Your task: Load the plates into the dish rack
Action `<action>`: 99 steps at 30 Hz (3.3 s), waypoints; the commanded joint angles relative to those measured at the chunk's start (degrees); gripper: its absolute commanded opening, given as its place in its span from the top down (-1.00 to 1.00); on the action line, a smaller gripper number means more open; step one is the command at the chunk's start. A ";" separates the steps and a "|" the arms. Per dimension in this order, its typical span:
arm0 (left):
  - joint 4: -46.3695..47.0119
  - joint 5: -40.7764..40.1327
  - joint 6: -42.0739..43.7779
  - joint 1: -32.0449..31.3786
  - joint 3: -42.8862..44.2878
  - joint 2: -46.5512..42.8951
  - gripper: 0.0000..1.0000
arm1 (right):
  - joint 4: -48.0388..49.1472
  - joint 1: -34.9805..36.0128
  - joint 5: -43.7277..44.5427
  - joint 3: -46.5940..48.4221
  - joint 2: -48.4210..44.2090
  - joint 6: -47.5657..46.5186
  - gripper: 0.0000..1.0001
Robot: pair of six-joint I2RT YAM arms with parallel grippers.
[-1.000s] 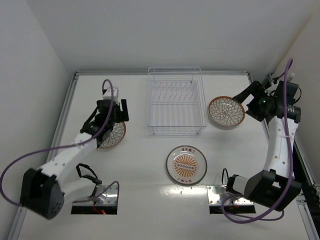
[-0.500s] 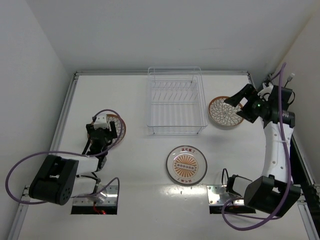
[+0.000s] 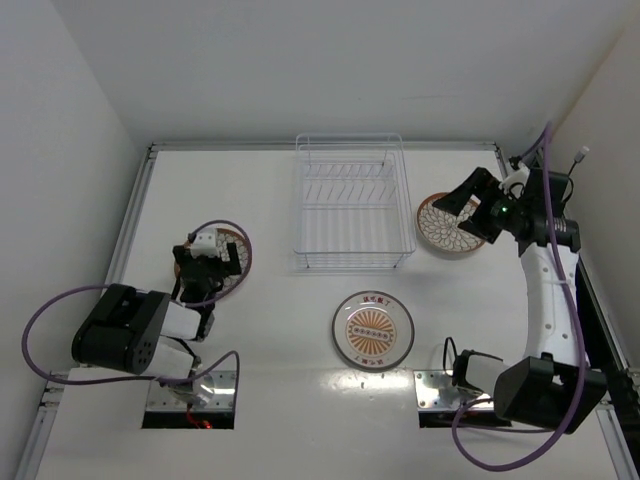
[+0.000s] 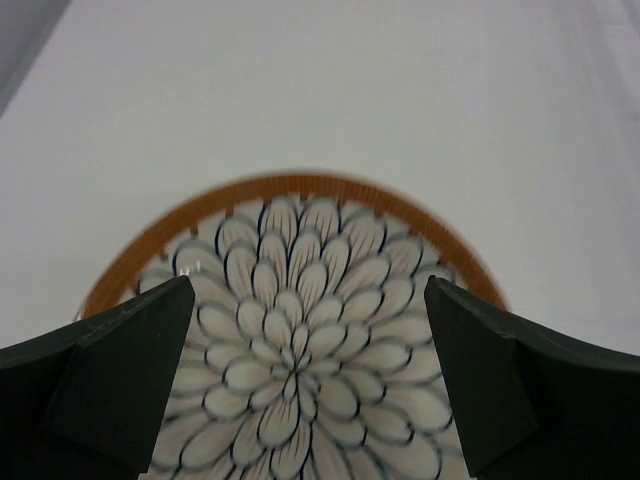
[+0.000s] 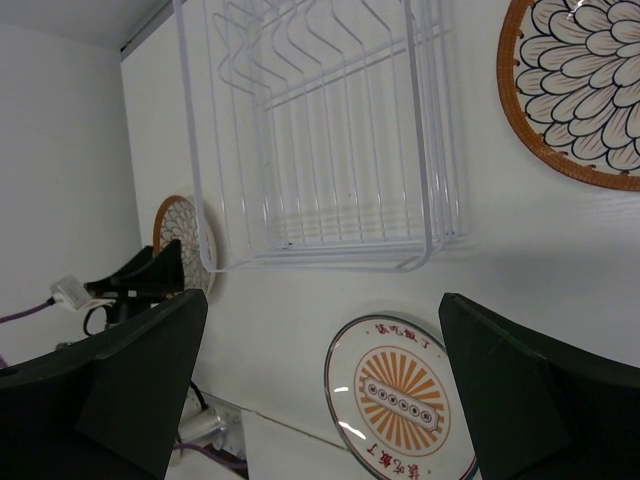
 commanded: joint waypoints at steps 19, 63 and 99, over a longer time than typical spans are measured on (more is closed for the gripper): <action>15.47 -2.86 1.71 -2.30 -3.63 2.61 -1.00 | 2.26 2.15 -0.10 -4.59 -4.58 -0.98 -0.98; 15.47 -2.86 1.71 -2.30 -3.63 2.61 -1.00 | 2.86 5.57 -2.39 -10.04 -7.22 -0.54 -0.98; 15.47 -2.86 1.71 -2.30 -3.63 2.61 -1.00 | 2.07 6.10 -3.53 -13.82 -8.80 -1.33 -0.98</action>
